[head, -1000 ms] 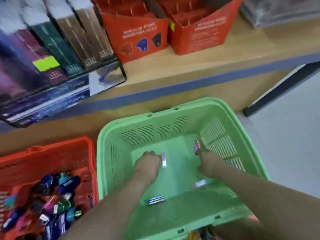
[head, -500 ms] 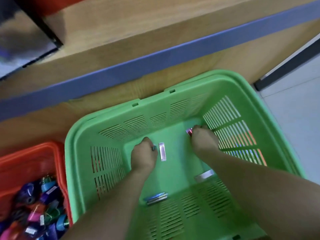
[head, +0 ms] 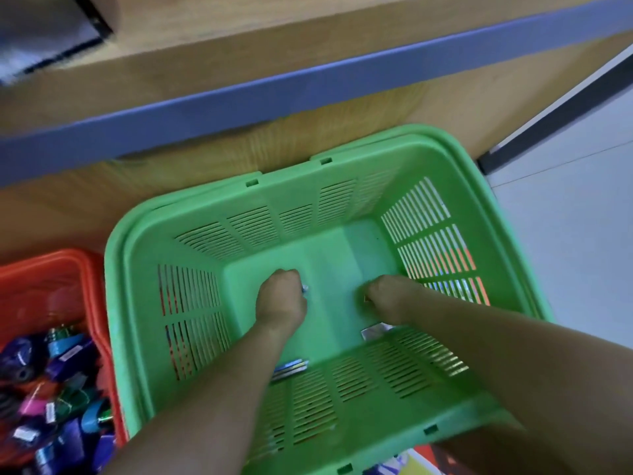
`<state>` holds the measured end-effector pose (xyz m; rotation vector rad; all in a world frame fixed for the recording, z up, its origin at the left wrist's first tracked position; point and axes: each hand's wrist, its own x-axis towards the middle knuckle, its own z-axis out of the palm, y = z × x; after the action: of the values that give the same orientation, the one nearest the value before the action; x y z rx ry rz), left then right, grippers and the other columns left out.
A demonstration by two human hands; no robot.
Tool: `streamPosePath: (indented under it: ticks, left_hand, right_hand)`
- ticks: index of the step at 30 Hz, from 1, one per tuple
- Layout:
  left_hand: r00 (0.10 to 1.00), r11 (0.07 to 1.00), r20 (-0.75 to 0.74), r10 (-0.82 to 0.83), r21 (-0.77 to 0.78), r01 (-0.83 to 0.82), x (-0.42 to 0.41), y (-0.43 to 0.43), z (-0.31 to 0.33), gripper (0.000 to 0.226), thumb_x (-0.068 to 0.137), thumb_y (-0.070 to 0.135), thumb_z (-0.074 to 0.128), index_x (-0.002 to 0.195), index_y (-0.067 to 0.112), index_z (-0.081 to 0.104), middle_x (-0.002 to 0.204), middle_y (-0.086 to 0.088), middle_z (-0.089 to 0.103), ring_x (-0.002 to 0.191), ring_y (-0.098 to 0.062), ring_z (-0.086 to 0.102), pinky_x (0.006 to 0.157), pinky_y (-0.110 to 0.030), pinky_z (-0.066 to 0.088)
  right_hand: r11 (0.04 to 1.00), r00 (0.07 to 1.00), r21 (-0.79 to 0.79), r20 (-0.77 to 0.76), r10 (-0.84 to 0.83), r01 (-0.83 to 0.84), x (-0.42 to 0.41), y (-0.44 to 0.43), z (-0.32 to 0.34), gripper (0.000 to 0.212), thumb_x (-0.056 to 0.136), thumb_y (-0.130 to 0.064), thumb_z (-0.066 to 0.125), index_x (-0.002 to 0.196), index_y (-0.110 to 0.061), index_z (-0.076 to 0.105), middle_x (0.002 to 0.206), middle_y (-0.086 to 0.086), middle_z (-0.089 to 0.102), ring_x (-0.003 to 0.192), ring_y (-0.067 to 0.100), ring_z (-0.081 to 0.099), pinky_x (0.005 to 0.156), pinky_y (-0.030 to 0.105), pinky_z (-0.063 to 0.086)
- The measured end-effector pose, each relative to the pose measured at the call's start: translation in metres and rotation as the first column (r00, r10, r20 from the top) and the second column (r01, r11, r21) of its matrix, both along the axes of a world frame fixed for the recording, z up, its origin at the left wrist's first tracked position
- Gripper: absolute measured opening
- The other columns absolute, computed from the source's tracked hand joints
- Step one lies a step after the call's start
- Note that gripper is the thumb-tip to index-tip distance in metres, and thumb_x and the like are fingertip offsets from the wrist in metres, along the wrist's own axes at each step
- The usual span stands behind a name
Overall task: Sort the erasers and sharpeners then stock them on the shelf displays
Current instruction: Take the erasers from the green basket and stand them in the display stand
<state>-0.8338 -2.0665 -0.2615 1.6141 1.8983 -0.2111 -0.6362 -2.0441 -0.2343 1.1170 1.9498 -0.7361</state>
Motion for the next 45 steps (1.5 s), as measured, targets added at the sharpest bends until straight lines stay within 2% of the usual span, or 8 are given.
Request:
streamPosePath:
  ticks: [9, 17, 23, 29, 34, 38, 42, 45]
  left_hand:
    - [0.983, 0.94, 0.025, -0.182, -0.288, 0.181, -0.011, -0.032, 0.013, 0.005, 0.085, 0.016, 0.064, 0.082, 0.012, 0.064, 0.094, -0.01, 0.069, 0.092, -0.028, 0.066, 0.072, -0.027, 0.048]
    - [0.929, 0.823, 0.229, -0.29, -0.435, 0.364, -0.017, -0.056, 0.007, 0.013, 0.089, 0.018, 0.056, 0.099, 0.012, 0.061, 0.105, -0.005, 0.069, 0.1, -0.025, 0.061, 0.079, -0.03, 0.046]
    - [0.937, 0.72, 0.222, -0.268, -0.6, 0.348, -0.016, -0.054, 0.023, 0.022, 0.085, 0.021, 0.054, 0.082, 0.009, 0.072, 0.077, -0.008, 0.063, 0.07, -0.021, 0.056, 0.059, -0.026, 0.038]
    - [0.888, 0.583, 0.322, -0.328, -0.671, 0.458, -0.023, -0.043, 0.035, 0.031, 0.078, 0.008, 0.067, 0.109, 0.01, 0.067, 0.103, -0.005, 0.066, 0.088, -0.023, 0.06, 0.069, -0.027, 0.046]
    - [0.893, 0.633, 0.264, -0.365, -0.633, 0.446, -0.029, -0.047, 0.034, 0.032, 0.083, 0.016, 0.071, 0.114, 0.01, 0.067, 0.116, -0.008, 0.067, 0.091, -0.022, 0.059, 0.076, -0.026, 0.042]
    - [0.941, 0.798, 0.321, -0.104, -0.538, 0.272, -0.021, -0.045, 0.031, 0.017, 0.094, 0.021, 0.057, 0.108, 0.012, 0.06, 0.102, -0.005, 0.063, 0.079, -0.021, 0.058, 0.064, -0.023, 0.044]
    - [0.824, 0.871, 0.443, 0.352, -0.478, -0.115, 0.0, -0.038, 0.029, 0.007, 0.095, 0.02, 0.054, 0.099, 0.014, 0.051, 0.085, -0.008, 0.061, 0.069, -0.022, 0.057, 0.055, -0.024, 0.043]
    - [0.831, 0.914, 0.41, 0.376, -0.313, -0.26, 0.01, -0.034, 0.022, 0.009, 0.093, 0.02, 0.056, 0.099, 0.013, 0.055, 0.087, -0.005, 0.063, 0.08, -0.028, 0.063, 0.064, -0.026, 0.045]
  right_hand:
    - [0.995, 0.998, -0.074, 0.001, 0.062, -0.062, -0.001, -0.014, 0.0, 0.028, 0.094, -0.034, 0.058, 0.109, -0.011, 0.062, 0.116, 0.012, 0.063, 0.112, 0.027, 0.06, 0.094, 0.035, 0.046]
    - [0.95, 0.966, 0.254, 0.138, -0.219, 0.179, 0.007, -0.005, 0.019, 0.03, 0.095, -0.006, 0.047, 0.124, -0.002, 0.045, 0.118, 0.017, 0.064, 0.109, 0.032, 0.062, 0.082, 0.035, 0.049]
    - [0.93, 0.926, 0.19, 0.152, -0.345, 0.316, -0.012, -0.025, 0.01, 0.044, 0.09, 0.006, 0.049, 0.132, 0.0, 0.04, 0.121, 0.017, 0.058, 0.109, 0.031, 0.061, 0.087, 0.036, 0.053]
    - [0.888, 0.891, 0.128, 0.051, -0.451, 0.442, -0.004, -0.019, 0.003, 0.027, 0.094, -0.009, 0.056, 0.12, -0.016, 0.053, 0.096, 0.004, 0.057, 0.088, 0.02, 0.056, 0.079, 0.031, 0.05]
    - [0.824, 0.829, 0.143, 0.042, -0.558, 0.548, -0.009, -0.018, -0.012, 0.012, 0.093, -0.024, 0.061, 0.104, -0.02, 0.064, 0.08, -0.001, 0.059, 0.077, 0.017, 0.06, 0.065, 0.027, 0.044]
    - [0.792, 0.797, 0.127, 0.023, -0.604, 0.597, -0.013, -0.011, -0.011, 0.034, 0.095, -0.045, 0.052, 0.098, -0.012, 0.057, 0.08, 0.003, 0.055, 0.073, 0.021, 0.055, 0.064, 0.027, 0.041]
    - [0.767, 0.769, 0.128, 0.045, -0.638, 0.629, -0.027, -0.008, -0.011, 0.052, 0.085, -0.068, 0.049, 0.092, -0.017, 0.05, 0.086, 0.006, 0.056, 0.078, 0.024, 0.055, 0.065, 0.028, 0.042]
    - [0.697, 0.706, 0.165, 0.0, -0.708, 0.698, -0.039, -0.008, -0.014, 0.048, 0.087, -0.061, 0.053, 0.098, -0.014, 0.055, 0.089, 0.007, 0.058, 0.082, 0.026, 0.059, 0.067, 0.028, 0.045]
